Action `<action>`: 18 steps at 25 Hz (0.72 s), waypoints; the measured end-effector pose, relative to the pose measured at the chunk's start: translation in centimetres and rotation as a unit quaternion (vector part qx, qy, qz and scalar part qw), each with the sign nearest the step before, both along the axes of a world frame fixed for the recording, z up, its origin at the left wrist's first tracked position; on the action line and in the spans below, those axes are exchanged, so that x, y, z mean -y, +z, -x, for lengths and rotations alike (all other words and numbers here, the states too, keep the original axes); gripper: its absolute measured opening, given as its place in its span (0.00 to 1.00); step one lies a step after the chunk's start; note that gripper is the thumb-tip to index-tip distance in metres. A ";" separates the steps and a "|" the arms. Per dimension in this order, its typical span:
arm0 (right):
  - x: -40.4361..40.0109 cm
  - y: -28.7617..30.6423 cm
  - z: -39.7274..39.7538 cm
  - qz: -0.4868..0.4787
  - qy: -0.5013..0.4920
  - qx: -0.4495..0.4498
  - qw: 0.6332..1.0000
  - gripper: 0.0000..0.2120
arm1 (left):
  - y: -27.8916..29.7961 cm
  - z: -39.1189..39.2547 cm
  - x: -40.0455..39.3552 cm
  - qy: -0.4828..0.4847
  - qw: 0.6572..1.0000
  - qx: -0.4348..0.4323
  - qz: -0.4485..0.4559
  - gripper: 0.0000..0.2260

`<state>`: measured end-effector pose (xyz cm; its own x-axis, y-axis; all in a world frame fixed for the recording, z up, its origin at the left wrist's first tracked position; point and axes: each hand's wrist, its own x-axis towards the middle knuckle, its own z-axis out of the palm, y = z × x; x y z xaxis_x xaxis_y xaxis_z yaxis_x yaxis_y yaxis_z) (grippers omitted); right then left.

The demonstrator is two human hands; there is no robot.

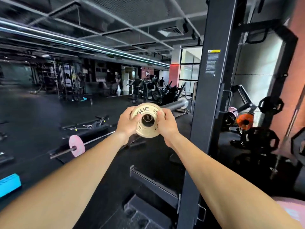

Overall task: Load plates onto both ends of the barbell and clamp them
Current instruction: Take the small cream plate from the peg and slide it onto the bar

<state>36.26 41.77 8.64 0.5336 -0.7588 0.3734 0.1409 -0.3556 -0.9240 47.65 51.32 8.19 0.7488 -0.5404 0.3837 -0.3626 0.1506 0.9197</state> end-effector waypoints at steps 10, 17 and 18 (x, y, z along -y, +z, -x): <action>4.3 -0.5 -2.8 0.049 -0.054 -0.083 0.994 0.06 | 1.0 -5.1 3.3 -0.053 0.998 0.010 -0.043 0.11; 4.0 -0.3 -3.5 0.212 -0.149 -0.100 0.961 0.06 | 1.0 -7.9 3.7 -0.130 0.989 0.011 -0.076 0.14; 3.7 -0.5 -3.6 0.235 -0.161 -0.096 0.954 0.06 | 0.9 -8.1 4.0 -0.139 0.987 0.009 -0.078 0.14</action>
